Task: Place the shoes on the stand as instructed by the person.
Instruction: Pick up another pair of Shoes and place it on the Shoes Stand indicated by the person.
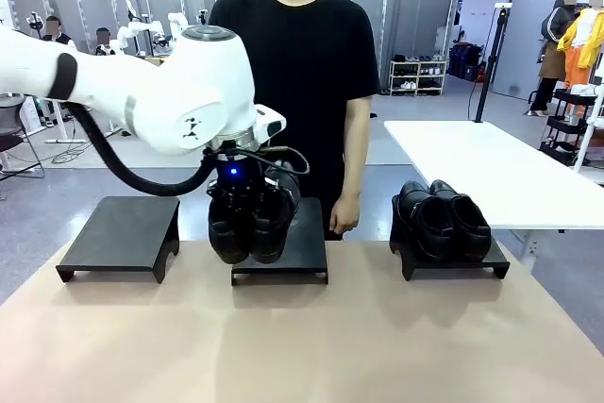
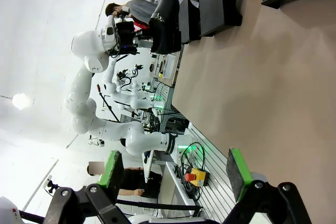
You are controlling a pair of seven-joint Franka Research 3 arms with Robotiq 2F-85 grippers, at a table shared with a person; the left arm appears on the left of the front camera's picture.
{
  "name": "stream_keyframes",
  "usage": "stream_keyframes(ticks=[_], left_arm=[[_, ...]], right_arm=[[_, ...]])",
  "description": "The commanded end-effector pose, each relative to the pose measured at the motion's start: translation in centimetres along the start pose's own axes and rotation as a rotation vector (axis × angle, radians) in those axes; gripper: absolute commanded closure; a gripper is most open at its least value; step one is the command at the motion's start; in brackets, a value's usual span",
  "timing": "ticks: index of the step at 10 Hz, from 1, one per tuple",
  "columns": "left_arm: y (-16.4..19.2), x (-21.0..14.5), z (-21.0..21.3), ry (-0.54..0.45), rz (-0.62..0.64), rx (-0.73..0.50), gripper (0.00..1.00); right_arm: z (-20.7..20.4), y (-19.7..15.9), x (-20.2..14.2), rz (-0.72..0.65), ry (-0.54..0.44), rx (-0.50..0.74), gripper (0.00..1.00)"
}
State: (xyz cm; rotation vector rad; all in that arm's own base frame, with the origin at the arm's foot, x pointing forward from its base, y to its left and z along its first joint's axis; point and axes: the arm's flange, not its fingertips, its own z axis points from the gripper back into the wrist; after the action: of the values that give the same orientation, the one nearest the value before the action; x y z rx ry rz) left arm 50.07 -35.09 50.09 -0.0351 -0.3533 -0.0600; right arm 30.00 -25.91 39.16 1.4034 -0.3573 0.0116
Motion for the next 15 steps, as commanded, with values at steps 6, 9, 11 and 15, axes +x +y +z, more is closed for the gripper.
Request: stream_keyframes(ticks=[6, 9, 11, 15], left_arm=[[-3.0, 6.9, -6.1, -0.044, 0.066, 0.047, 0.91], [-3.2, 7.8, -8.4, -0.063, 0.043, 0.053, 0.91], [-3.2, 7.9, -9.8, -0.093, 0.033, 0.039, 0.91], [-3.4, 8.3, -11.2, -0.088, 0.034, 0.047, 0.91]], right_arm=[[0.0, 0.0, 0.0, 0.004, -0.004, 0.001, 0.00], [0.0, 0.0, 0.0, 0.004, -0.004, 0.001, 0.00], [0.0, 0.0, 0.0, 0.004, -0.004, 0.001, 0.00], [0.0, 0.0, 0.0, 0.004, -0.004, 0.001, 0.00]])
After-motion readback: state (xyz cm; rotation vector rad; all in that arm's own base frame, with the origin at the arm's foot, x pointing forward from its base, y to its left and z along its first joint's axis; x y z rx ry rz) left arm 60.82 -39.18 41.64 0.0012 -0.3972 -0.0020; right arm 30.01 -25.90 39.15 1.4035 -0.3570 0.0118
